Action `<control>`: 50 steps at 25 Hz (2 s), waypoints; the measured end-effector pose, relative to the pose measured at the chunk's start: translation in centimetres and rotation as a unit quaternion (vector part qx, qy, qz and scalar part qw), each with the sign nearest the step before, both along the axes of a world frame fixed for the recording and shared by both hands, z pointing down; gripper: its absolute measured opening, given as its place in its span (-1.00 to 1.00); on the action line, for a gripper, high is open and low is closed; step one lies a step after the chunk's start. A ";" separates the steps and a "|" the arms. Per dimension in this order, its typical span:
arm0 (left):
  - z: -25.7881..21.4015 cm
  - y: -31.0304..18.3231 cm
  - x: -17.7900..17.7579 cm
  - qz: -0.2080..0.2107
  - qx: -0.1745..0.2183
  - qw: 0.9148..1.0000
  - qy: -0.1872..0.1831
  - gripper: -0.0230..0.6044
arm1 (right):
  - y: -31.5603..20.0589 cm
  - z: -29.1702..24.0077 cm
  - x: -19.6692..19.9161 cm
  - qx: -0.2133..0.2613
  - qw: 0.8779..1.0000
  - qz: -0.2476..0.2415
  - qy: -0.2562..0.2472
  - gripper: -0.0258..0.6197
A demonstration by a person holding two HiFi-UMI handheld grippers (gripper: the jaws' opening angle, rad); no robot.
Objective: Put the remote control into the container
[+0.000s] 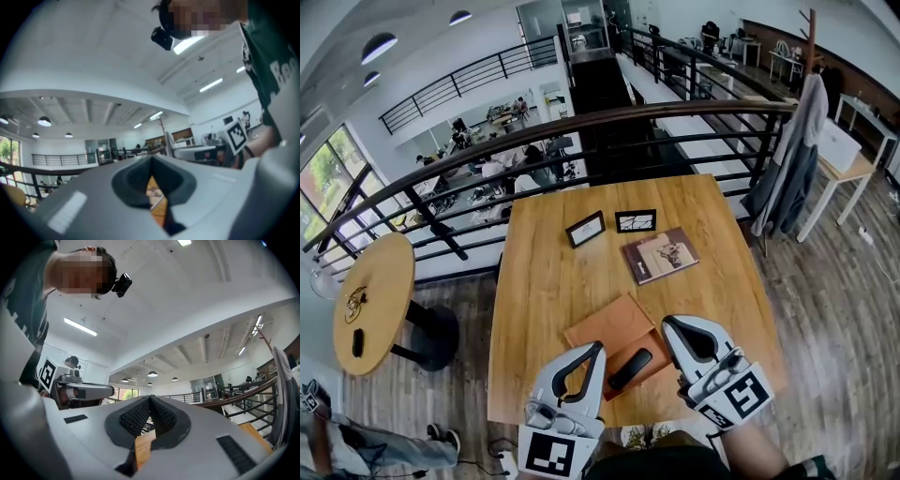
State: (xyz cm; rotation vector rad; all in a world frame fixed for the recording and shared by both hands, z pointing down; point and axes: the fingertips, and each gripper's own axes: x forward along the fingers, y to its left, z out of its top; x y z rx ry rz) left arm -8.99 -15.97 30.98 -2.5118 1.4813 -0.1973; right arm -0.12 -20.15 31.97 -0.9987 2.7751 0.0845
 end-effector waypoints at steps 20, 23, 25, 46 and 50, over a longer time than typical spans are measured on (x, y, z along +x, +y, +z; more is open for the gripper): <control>-0.2 0.1 -0.6 -0.015 0.019 0.999 0.023 -0.93 | 2.6 -2.2 -1.7 0.050 0.998 -0.032 0.020 -0.87; -0.4 0.1 -0.6 -0.015 0.022 0.999 0.027 -0.93 | 2.8 -2.2 -1.7 0.050 0.998 -0.037 0.022 -0.87; -0.3 0.2 -0.5 -0.014 0.022 0.999 0.025 -0.93 | 3.0 -2.4 -1.9 0.051 0.997 -0.044 0.021 -0.87; 0.0 1.5 0.0 -0.013 0.016 1.000 -0.001 -0.93 | 3.9 -2.9 -2.2 0.055 0.997 -0.051 0.018 -0.87; 0.0 1.5 -0.2 -0.014 0.016 1.000 -0.006 -0.93 | 3.9 -2.6 -2.3 0.063 0.996 -0.042 0.035 -0.87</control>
